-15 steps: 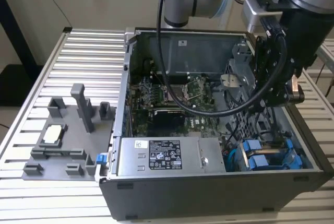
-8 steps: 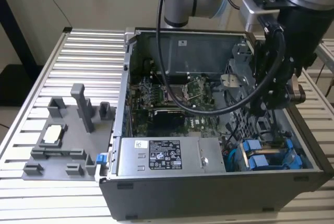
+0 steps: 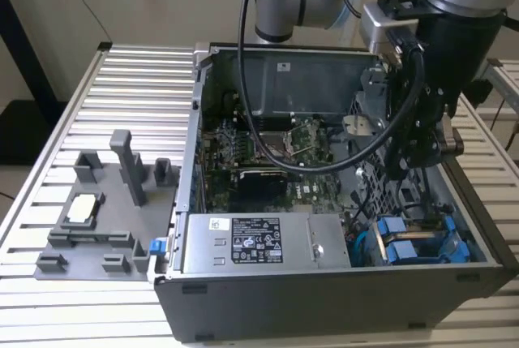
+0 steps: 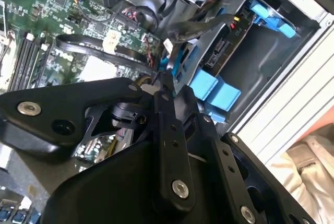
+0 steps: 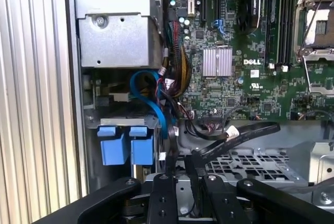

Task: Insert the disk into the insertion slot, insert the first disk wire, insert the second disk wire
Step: 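Insert the second disk wire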

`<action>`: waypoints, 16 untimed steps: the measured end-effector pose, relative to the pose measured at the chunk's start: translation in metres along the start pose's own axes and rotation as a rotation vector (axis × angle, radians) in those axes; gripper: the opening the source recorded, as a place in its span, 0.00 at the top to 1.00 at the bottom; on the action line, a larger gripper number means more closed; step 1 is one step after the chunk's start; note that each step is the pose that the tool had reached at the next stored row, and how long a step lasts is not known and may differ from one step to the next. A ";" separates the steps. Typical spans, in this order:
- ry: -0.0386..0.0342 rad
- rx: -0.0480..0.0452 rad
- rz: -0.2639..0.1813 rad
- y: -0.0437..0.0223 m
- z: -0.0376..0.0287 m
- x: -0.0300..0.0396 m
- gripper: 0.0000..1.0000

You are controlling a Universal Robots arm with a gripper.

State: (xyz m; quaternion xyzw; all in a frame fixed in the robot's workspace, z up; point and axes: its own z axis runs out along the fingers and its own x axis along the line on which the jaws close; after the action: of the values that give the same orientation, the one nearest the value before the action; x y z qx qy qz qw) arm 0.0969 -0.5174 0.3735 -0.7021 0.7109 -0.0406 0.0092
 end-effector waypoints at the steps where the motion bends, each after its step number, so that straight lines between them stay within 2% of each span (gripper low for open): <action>1: 0.0018 0.0066 -0.002 0.0009 0.0007 -0.0009 0.73; 4: 0.0035 0.0241 -0.008 0.0039 0.0019 -0.0020 0.73; 9: 0.0052 0.0356 -0.025 0.0091 0.0012 -0.0018 0.73; 16: 0.0040 0.0544 -0.037 0.0172 -0.0062 -0.0015 0.73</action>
State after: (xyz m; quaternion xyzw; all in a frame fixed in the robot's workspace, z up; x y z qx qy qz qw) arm 0.0793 -0.5154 0.3785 -0.7144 0.6966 -0.0615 0.0261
